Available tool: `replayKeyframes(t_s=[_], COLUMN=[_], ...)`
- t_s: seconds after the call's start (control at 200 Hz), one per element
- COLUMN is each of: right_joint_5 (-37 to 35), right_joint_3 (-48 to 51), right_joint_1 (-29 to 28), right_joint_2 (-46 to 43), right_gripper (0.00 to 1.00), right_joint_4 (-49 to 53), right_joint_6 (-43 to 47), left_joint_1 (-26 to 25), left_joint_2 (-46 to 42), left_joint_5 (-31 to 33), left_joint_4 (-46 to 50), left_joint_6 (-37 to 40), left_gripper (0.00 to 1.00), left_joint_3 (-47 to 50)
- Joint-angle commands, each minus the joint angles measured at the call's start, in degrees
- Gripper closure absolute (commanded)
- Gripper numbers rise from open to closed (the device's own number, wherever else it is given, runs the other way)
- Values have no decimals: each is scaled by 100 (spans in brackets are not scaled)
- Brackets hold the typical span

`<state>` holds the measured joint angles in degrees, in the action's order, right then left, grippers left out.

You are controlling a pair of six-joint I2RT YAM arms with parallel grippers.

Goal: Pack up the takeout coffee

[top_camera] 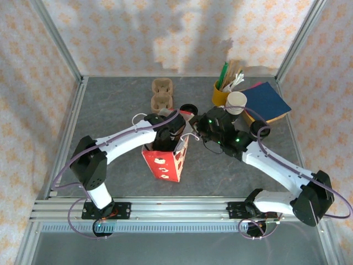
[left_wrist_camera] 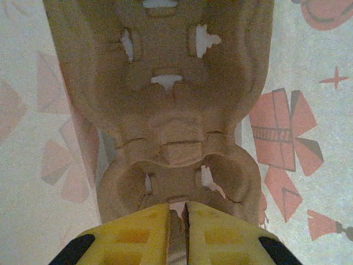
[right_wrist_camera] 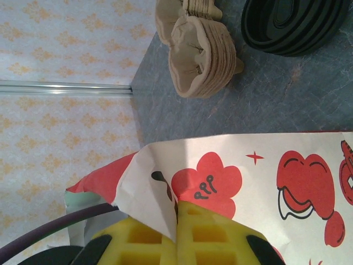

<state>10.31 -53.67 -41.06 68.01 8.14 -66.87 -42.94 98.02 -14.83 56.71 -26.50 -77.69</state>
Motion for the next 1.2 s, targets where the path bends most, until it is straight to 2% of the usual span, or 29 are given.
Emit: replayKeyframes(t_s=[0.0, 1.196], right_joint_5=[-28, 98], right_joint_3=[76, -109], right_joint_1=[28, 63], right_joint_2=[-209, -336], right_gripper=[100, 100], right_joint_4=[-37, -42], right_joint_6=[34, 88], left_joint_1=[-16, -22], left_joint_2=[26, 915], left_joint_5=[-233, -684], left_joint_4=[-245, -1064], left_joint_6=[127, 363], left_gripper=[85, 89], left_joint_3=[154, 1009])
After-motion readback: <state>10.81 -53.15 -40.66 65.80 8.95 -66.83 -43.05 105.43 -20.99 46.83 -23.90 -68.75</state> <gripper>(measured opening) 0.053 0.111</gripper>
